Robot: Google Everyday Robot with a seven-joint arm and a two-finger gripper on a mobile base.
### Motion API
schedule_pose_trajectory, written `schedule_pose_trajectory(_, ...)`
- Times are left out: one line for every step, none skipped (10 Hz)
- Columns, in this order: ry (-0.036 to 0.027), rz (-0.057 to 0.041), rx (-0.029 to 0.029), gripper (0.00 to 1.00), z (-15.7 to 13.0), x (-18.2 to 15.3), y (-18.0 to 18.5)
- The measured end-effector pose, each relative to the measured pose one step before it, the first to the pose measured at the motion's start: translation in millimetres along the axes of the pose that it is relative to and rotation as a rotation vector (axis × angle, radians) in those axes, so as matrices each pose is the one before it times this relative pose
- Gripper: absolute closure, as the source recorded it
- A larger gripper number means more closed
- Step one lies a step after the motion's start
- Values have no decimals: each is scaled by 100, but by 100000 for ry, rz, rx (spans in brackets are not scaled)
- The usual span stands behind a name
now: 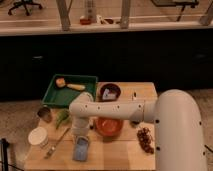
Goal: Wipe table surface with sponge
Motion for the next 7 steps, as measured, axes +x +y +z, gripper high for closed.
schedule_pose_trajectory(-1009,-1412,-777,100,286,-1071,-374)
schedule_pose_trajectory(-805,-344,-650,100,184,-1007,3)
schedule_pose_trajectory(-256,1592,-990,100,-110,-1076,618)
schedule_pose_trajectory(214,1489,-619,100,-191,-221,746)
schedule_pose_trajectory(546,2459,-806,100,-325,-63,1091)
schedule_pose_trajectory(842,3825,-1148,100,-371,214,1571)
schedule_pose_trajectory(474,1431,-476,100,-91,305,475)
